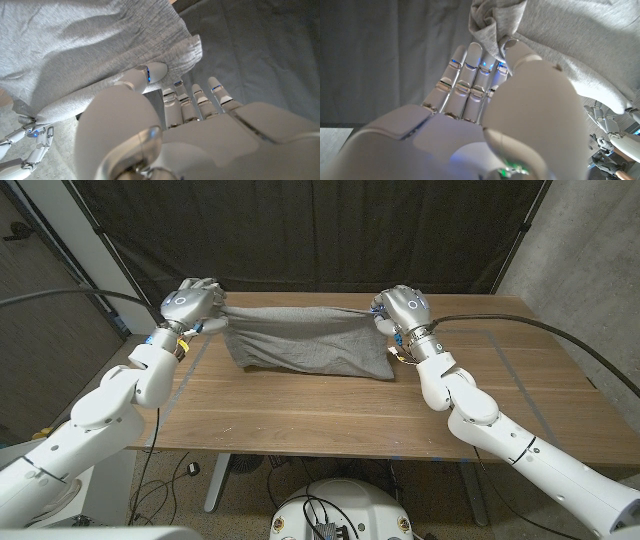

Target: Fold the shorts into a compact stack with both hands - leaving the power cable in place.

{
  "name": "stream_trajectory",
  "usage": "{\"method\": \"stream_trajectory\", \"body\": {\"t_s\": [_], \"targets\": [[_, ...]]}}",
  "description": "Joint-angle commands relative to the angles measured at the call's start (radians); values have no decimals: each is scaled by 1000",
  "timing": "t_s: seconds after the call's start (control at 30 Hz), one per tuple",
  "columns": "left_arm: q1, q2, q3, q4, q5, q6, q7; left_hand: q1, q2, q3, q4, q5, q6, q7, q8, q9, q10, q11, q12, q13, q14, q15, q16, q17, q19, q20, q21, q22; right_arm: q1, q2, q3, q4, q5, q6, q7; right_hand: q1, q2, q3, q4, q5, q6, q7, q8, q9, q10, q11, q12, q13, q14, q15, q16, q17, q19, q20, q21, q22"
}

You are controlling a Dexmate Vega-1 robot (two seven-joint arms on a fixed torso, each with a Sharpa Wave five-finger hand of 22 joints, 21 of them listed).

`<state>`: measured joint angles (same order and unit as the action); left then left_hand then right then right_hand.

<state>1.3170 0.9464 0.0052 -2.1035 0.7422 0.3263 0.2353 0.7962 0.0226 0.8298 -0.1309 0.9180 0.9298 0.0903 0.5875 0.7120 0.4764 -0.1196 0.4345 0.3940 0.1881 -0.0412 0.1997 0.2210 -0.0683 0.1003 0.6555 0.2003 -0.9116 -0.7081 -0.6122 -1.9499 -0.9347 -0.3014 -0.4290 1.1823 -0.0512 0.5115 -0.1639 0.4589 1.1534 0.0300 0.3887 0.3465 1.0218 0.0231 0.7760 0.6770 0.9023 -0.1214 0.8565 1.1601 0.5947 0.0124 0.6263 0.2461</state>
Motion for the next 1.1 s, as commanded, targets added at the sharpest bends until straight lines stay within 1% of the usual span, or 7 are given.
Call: {"method": "stream_trajectory", "body": {"t_s": [0.03,0.33,0.43,0.57,0.73,0.8,1.1], "targets": [[-124,59,115,47,-13,55,-14,-10,0,9,0,6,61,55,294,-6,-7,-2,-3,3,-5,-48,3,5,3,11,7,0,100,14,-37,109,47,57,3,-7,2,19,3,4,0,-1,6,7,9,3,-5,-1,11,-73,-5,7,-5,0,9,-1],[-217,79,204,89,-30,82,-19,-16,1,10,1,5,54,56,293,-10,-10,-1,-3,3,-6,-48,3,6,4,13,10,-1,177,32,-79,200,67,100,8,-18,-2,40,4,4,-2,-1,8,13,9,1,-9,1,12,-77,-15,13,-8,0,19,-4],[-253,79,238,108,-33,86,-22,-18,1,11,1,5,53,64,292,-12,-12,0,-3,3,-6,-48,4,6,3,12,11,-1,211,43,-94,240,76,118,14,-20,-2,44,4,4,-3,0,7,13,9,3,-10,1,14,-78,-17,14,-8,0,22,-4],[-286,82,272,126,-37,93,-20,-19,2,12,0,4,55,57,294,-12,-12,-1,-2,2,-6,-48,3,6,4,13,12,-1,246,55,-111,281,86,134,18,-24,-3,52,4,3,-3,0,7,13,9,1,-12,1,17,-77,-21,16,-9,0,26,-5],[-314,86,302,141,-50,103,-19,-20,2,14,-2,3,57,61,293,-20,-13,-1,-1,2,-6,-48,3,5,3,12,13,-1,277,60,-129,311,94,152,18,-29,-5,60,4,3,-4,-2,6,13,9,2,-13,3,19,-76,-23,19,-11,0,31,-6],[-329,84,319,153,-52,107,-20,-21,3,15,-2,3,56,57,295,-16,-13,1,-1,2,-6,-48,3,5,3,13,14,-1,307,73,-142,349,100,169,24,-29,-7,63,3,2,-3,-1,5,12,12,6,-16,-2,20,-75,-26,17,-12,0,33,-7],[-371,82,371,182,-62,130,-22,-24,4,17,-4,1,50,57,296,-19,-13,1,1,1,-7,-48,3,5,1,13,16,-1,376,105,-182,452,120,211,5,-28,-4,67,0,-6,-3,1,3,11,12,2,-19,0,20,-76,-24,21,-14,0,43,-9]]}}
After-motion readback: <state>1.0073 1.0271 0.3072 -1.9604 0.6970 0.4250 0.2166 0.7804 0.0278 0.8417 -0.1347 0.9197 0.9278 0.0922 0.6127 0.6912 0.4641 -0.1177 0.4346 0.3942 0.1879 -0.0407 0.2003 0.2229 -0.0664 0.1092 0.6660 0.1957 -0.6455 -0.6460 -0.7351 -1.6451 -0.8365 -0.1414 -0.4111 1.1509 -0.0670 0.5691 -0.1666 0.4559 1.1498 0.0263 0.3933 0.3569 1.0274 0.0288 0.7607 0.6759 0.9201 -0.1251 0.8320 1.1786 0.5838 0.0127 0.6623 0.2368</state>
